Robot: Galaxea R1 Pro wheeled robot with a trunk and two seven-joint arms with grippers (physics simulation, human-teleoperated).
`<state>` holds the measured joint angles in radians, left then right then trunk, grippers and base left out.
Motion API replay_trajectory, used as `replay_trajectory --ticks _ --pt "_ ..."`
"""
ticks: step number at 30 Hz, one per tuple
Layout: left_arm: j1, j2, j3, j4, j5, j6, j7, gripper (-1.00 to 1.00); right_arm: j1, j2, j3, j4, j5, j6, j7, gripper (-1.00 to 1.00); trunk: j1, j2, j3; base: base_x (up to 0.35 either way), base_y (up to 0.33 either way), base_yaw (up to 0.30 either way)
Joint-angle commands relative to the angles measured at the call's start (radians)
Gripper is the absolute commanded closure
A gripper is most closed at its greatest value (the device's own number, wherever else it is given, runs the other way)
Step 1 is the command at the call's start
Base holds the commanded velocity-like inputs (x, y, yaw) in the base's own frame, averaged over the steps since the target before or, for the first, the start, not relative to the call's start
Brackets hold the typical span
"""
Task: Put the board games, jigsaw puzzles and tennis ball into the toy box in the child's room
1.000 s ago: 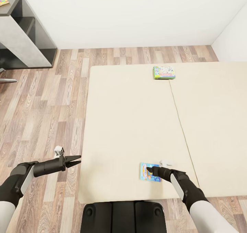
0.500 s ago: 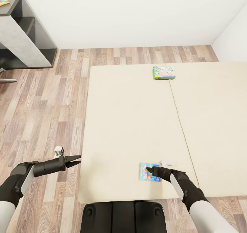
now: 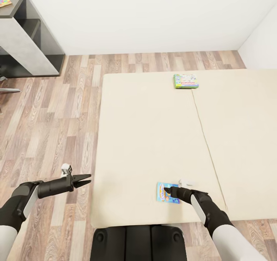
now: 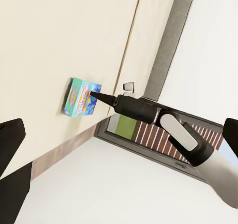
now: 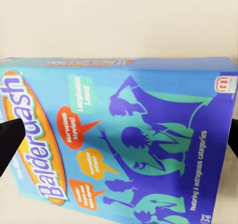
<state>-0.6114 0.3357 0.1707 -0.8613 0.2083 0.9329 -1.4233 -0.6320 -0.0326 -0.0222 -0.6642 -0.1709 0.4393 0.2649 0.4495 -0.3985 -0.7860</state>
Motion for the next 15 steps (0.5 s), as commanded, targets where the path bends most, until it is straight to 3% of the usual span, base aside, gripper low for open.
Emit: replay_trajectory --ticks 1,15 --pt "0.000 0.000 0.000 0.000 0.002 0.010 -0.003 -1.00 0.000 0.000 -0.002 -0.002 -0.006 0.007 0.002 -1.00 0.001 -0.001 -0.001 -0.009 0.083 0.000" --pt "-0.001 0.000 0.000 0.001 0.002 0.010 -0.002 -1.00 0.000 0.000 -0.001 -0.002 -0.003 0.005 0.002 -1.00 0.001 -0.001 -0.001 -0.001 0.012 0.000"
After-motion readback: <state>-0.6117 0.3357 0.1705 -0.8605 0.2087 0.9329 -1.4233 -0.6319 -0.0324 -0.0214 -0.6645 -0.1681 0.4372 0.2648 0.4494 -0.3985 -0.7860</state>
